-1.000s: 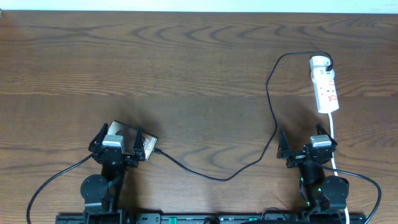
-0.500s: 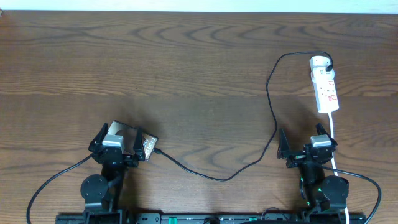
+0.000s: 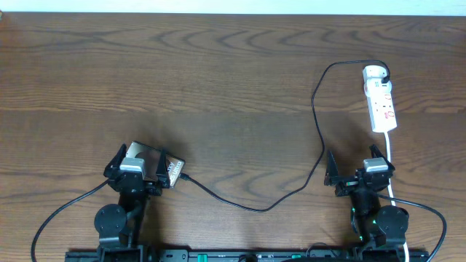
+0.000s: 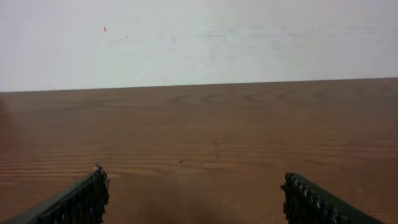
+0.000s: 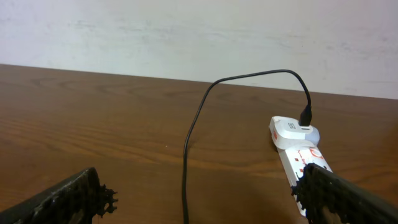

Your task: Plug charger to phone and switch on socket

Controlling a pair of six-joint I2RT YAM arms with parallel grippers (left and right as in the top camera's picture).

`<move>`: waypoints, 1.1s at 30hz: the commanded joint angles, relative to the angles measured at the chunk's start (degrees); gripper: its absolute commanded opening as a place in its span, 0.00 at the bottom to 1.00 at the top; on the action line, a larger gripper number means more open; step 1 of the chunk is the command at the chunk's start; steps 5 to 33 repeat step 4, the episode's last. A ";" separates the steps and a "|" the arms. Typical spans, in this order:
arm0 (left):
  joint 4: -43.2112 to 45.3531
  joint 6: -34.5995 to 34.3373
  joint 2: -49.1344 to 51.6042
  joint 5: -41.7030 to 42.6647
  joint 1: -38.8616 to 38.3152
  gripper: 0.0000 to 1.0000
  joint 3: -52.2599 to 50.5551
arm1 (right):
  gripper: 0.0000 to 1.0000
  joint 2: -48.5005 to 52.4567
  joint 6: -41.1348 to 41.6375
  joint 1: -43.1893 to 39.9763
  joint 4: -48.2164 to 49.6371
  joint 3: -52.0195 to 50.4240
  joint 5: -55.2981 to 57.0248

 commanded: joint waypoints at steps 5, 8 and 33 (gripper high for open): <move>-2.56 0.55 -0.37 0.74 0.28 0.87 -0.63 | 0.99 -0.39 -0.04 0.26 -0.37 -0.04 0.61; -2.56 0.55 -0.37 0.74 0.28 0.87 -0.63 | 0.99 -0.39 -0.04 0.26 -0.37 -0.04 0.61; -2.56 0.55 -0.37 0.74 0.28 0.87 -0.63 | 0.99 -0.39 -0.04 0.26 -0.37 -0.04 0.61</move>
